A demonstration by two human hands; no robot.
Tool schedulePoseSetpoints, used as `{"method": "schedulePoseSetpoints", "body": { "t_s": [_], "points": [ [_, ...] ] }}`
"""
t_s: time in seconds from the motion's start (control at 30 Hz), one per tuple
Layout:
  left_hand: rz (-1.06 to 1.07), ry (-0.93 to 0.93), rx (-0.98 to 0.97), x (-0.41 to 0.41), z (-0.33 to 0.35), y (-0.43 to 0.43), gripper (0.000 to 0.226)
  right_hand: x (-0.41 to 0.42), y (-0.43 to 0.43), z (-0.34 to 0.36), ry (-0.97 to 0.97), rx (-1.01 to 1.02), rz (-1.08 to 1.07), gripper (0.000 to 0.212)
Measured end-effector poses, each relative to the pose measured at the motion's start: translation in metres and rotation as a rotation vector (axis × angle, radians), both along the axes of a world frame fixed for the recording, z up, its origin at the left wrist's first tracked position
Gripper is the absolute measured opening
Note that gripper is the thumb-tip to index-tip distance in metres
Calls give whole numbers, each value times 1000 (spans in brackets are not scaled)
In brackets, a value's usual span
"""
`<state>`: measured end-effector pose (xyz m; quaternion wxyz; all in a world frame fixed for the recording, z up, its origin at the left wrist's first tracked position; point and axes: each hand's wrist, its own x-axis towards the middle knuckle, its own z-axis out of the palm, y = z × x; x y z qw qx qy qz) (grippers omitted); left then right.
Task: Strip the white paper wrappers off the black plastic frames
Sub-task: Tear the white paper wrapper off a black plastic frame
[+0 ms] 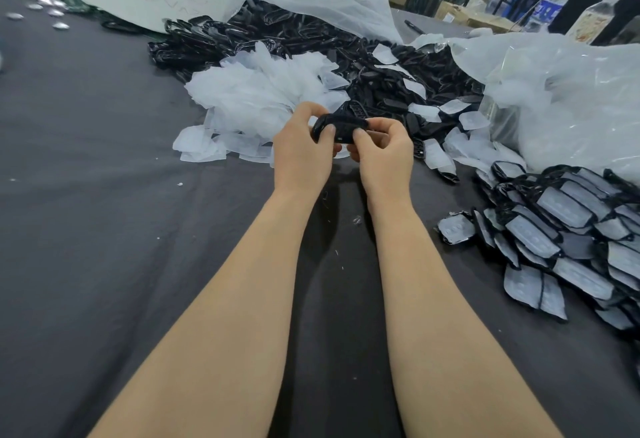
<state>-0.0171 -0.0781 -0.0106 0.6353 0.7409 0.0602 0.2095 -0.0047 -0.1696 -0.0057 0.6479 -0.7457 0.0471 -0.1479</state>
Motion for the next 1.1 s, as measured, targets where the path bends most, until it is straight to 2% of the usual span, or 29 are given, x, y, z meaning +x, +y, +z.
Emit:
{"method": "schedulePoseSetpoints", "body": {
  "t_s": [0.13,0.3,0.37,0.47,0.6,0.7,0.73,1.03,1.1],
  "points": [
    [43,-24,147,0,-2,-1,10,0,0,0,-22,-21,-13,12],
    [22,-20,199,0,0,0,12,0,-1,0,-46,-35,-20,14],
    [3,-23,151,0,2,0,9,0,-2,1,-41,-3,-4,12],
    [55,-45,-75,0,7,5,17,0,-1,2,-66,3,-15,6],
    [216,-96,-350,2,13,16,15,-1,-3,1,-65,-484,-99,26],
    [233,-105,-410,1,12,15,12,-2,1,-3,92,-888,29,38],
    [225,-99,-412,1,11,14,12,-3,3,-3,120,-962,60,40],
    [171,-81,-340,-2,9,6,13,-3,4,-2,85,-820,20,18],
    [165,-79,-336,-2,9,6,13,-4,3,-1,50,-713,1,17]
  ]
}}
